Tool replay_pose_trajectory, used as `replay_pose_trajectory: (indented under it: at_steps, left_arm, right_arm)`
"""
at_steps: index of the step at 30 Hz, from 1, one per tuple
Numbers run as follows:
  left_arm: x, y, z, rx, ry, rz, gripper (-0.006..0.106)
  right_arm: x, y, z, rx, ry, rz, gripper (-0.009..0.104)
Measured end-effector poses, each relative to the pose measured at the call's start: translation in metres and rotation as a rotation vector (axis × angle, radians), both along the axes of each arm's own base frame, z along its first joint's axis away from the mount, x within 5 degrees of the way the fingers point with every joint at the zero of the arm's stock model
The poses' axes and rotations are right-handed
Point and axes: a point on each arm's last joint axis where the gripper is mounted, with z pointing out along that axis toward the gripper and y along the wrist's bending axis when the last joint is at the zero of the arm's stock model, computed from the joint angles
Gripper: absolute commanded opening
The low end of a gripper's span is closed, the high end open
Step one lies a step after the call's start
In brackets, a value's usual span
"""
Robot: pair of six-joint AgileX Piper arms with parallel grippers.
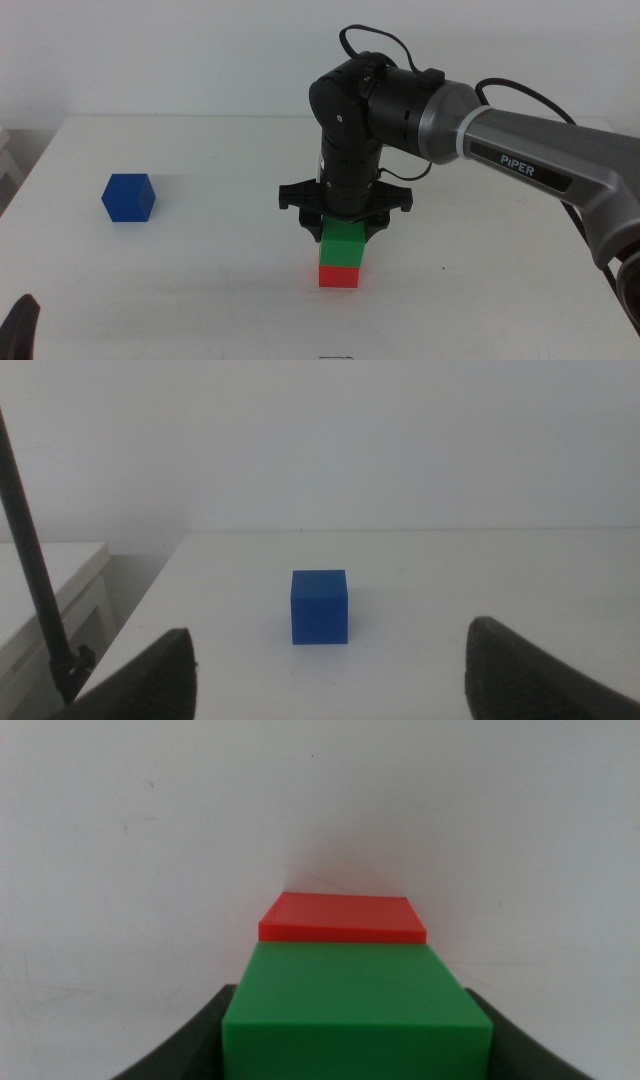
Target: Stack red cubes first, then green, then blue cubes in a specific spot.
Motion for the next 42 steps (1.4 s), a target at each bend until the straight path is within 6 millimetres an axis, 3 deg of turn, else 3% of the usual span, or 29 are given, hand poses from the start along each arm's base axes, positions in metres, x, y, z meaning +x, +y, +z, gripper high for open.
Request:
replay_pose_trajectory:
  at_steps: [2,3,9,13,16,22,26,30,35,42]
  left_arm:
    - [0.000,0.000,0.000,0.000,0.000,0.000,0.090]
    - [0.000,0.000,0.000,0.000,0.000,0.000,0.090]
    - [0.000,0.000,0.000,0.000,0.000,0.000,0.090]
    - [0.000,0.000,0.000,0.000,0.000,0.000,0.090]
    - [0.000,0.000,0.000,0.000,0.000,0.000,0.090]
    - [0.000,0.000,0.000,0.000,0.000,0.000,0.090]
    - [0.000,0.000,0.000,0.000,0.000,0.000,0.090]
    - [0.000,0.000,0.000,0.000,0.000,0.000,0.090]
    - [0.000,0.000,0.000,0.000,0.000,0.000,0.090]
    - [0.000,0.000,0.000,0.000,0.000,0.000,0.090]
  right_arm:
    - [0.000,0.000,0.000,0.000,-0.002,0.001,0.006]
    - [0.000,0.000,0.000,0.000,-0.002,0.001,0.059]
    - [0.001,0.002,-0.008,-0.006,0.014,-0.001,0.081]
    - [0.003,0.000,-0.006,-0.004,0.010,0.014,0.082]
    - [0.004,-0.007,0.008,0.003,-0.009,0.047,0.082]
    - [-0.003,-0.039,0.075,0.053,-0.121,0.114,0.082]
    - [-0.018,-0.075,0.122,0.089,-0.204,0.177,0.082]
    - [-0.047,-0.114,0.144,0.137,-0.247,0.290,0.082]
    - [-0.091,-0.162,0.157,0.220,-0.398,0.401,0.082]
    - [-0.160,-0.214,0.150,0.178,-0.678,0.565,0.082]
